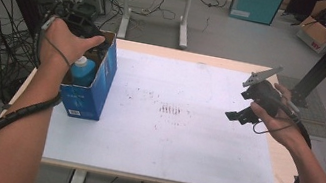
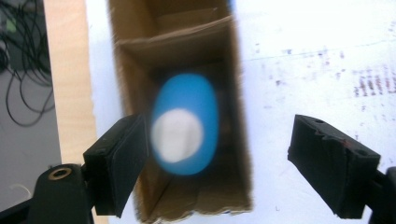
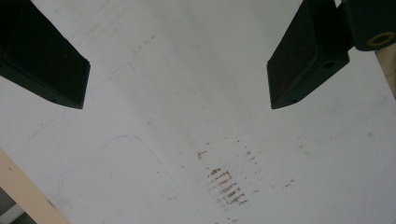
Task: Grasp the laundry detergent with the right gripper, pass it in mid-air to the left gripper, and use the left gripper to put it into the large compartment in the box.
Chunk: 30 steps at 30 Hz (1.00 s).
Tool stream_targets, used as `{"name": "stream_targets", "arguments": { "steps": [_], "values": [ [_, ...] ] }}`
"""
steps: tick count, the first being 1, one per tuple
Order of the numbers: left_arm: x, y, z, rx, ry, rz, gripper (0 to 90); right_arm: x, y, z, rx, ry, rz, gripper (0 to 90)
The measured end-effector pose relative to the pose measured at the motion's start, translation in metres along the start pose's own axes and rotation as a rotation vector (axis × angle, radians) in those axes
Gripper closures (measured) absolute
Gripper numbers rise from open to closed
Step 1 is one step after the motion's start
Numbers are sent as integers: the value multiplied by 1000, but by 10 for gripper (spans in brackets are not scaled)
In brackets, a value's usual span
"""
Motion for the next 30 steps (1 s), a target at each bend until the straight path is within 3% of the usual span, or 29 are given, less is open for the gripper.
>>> {"name": "stream_targets", "arguments": {
  "steps": [6, 9, 11, 19, 24, 27, 30],
  "values": [
    [-26, -6, -12, -26, 60, -16, 158, -1, 1, 0, 11, -2, -5, 59],
    [-43, -7, -20, -35, 95, 0, 144, -4, 1, 3, 24, 2, -4, 59],
    [-46, -6, -21, -40, 101, 1, 138, -5, 0, 4, 29, 6, -2, 59],
    [-79, 4, -32, -49, 147, 51, 110, -9, 0, 7, 41, 19, 5, 59],
    [-89, 7, -36, -51, 164, 70, 107, -10, 1, 8, 48, 18, 6, 60],
    [-97, 9, -38, -55, 190, 44, 106, -12, 1, 8, 58, 0, 9, 60],
    [-101, 11, -40, -57, 197, 55, 105, -13, 0, 8, 55, -2, 11, 60]
  ]
}}
Point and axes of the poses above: each handheld gripper's, and its own axes: y roughly forward along the jaws, z roughly out of its underside, x roughly to its left, the point moved 5 cm from there along y, roughly forward along the jaws, and after that the axes turned 9 degrees about -z, right-handed, at the moved point
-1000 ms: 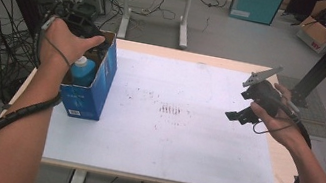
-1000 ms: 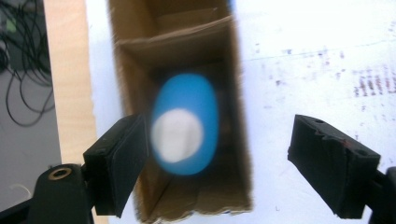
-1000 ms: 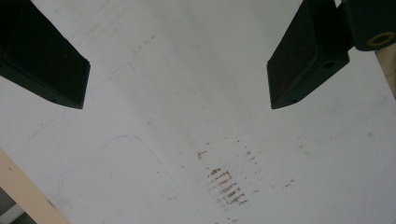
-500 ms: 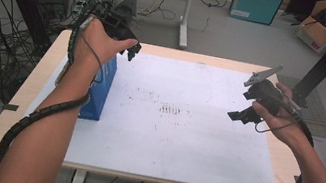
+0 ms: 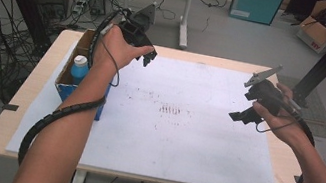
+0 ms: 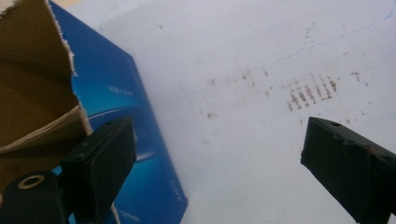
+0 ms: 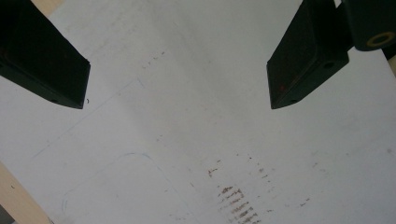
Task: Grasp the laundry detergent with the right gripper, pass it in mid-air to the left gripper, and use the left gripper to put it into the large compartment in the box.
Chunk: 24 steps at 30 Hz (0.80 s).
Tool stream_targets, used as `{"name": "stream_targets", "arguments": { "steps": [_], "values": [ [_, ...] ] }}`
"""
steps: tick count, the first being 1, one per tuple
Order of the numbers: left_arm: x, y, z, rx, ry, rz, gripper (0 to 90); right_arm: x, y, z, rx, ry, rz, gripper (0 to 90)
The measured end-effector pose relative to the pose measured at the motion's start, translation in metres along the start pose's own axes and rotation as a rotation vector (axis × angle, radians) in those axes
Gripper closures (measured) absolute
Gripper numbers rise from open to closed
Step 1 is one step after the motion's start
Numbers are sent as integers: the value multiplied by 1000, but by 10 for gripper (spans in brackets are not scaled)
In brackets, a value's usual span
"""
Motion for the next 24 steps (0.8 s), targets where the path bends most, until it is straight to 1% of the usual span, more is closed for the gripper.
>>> {"name": "stream_targets", "arguments": {
  "steps": [2, 4, 6, 7, 10, 11, 12, 13, 14, 15, 17, 24],
  "values": [
    [-1, 2, -2, 0, -6, 4, 104, 0, -1, 0, 0, 2, 0, 60],
    [-2, 3, -2, 8, 1, 6, 104, -1, 0, 0, 2, -2, 0, 60],
    [-4, 5, -3, 9, 2, 7, 104, -1, 0, 0, -6, 7, 1, 60],
    [-4, 5, -3, 11, 6, 8, 103, -1, 0, 1, 3, 6, -2, 60],
    [-6, 7, -4, 8, 7, 10, 103, -3, 1, 2, -1, 4, -2, 60],
    [-6, 7, -4, 8, 7, 10, 103, -3, 0, 3, 5, 2, 0, 60],
    [-6, 7, -4, 9, 8, 10, 104, -2, 0, 3, 2, 15, 1, 60],
    [-6, 8, -4, 11, 6, 12, 104, -2, 0, 3, 2, 15, 1, 60],
    [-6, 8, -3, 13, 6, 11, 104, -3, -1, 3, 8, 3, 0, 60],
    [-6, 8, -3, 13, 5, 11, 103, -3, -1, 3, 0, 14, 3, 60],
    [-6, 8, -3, 9, 6, 13, 103, -3, -2, 3, 0, 5, 4, 60],
    [-7, 5, -3, -1, 3, 23, 102, -2, -2, 2, 2, 7, 3, 60]
  ]
}}
Point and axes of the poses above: each handheld gripper's, and its own axes: y roughly forward along the jaws, z roughly out of its underside, x roughly to its left, the point moved 5 cm from there along y, roughly forward along the jaws, and after that the axes turned 9 degrees about -z, right-handed, at the moved point
